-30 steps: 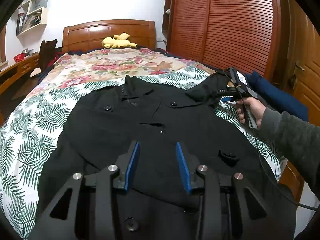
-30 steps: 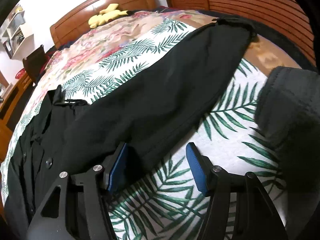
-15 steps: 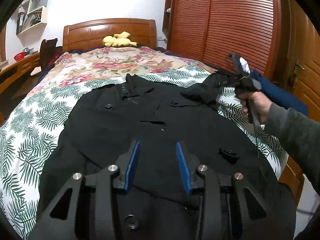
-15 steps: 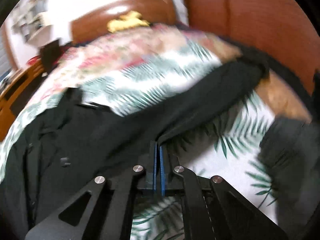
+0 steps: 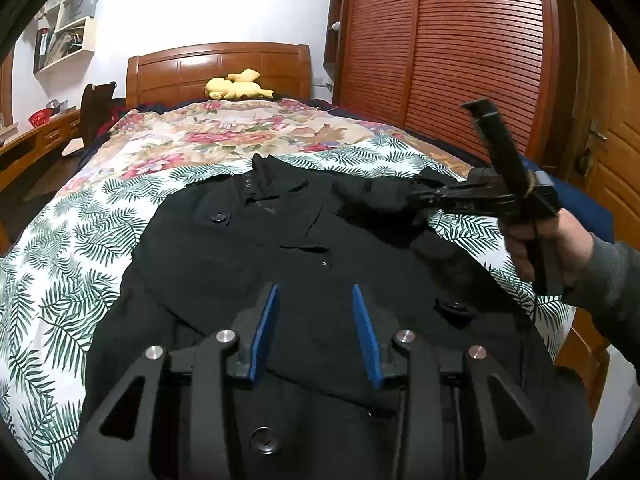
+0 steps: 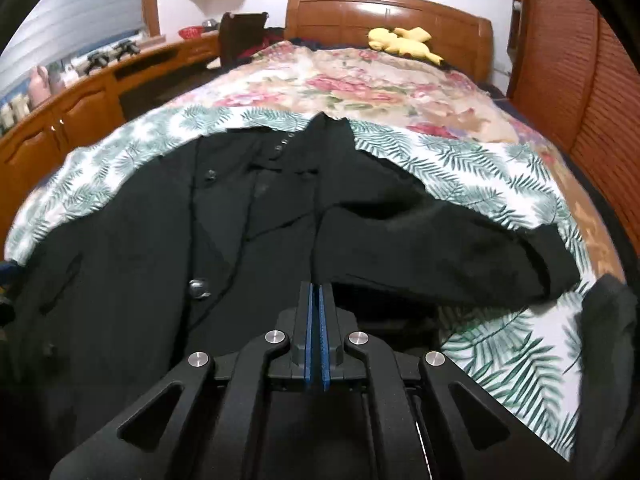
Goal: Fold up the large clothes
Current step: 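Fold the held sleeve across the coat body with the right gripper, then open the right gripper to release the sleeve and lift away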
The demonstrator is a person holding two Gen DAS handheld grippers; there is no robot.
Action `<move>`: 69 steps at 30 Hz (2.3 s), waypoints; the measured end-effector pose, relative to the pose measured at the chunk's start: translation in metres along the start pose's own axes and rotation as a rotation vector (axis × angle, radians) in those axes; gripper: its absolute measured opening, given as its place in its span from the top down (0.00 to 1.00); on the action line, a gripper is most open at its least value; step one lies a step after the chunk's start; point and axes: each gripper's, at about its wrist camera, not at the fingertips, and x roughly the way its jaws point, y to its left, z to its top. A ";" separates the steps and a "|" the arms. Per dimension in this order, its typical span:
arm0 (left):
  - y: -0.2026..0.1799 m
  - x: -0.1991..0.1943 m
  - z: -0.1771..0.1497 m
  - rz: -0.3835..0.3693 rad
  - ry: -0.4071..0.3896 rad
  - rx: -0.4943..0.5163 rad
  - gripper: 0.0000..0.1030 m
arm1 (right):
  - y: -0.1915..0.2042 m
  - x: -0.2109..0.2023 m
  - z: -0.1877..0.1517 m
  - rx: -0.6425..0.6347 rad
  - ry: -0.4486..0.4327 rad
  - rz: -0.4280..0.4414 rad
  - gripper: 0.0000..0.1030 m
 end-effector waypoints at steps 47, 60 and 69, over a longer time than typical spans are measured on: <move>0.010 -0.005 -0.004 0.008 -0.001 -0.014 0.62 | -0.205 0.064 -0.019 0.599 0.029 -0.214 0.99; 0.016 -0.020 -0.003 0.023 -0.042 -0.029 0.61 | 0.027 -0.069 0.047 -0.017 -0.204 0.167 0.91; 0.028 -0.042 -0.007 0.068 -0.087 -0.039 0.61 | 0.067 -0.101 0.007 -0.019 -0.161 0.200 0.58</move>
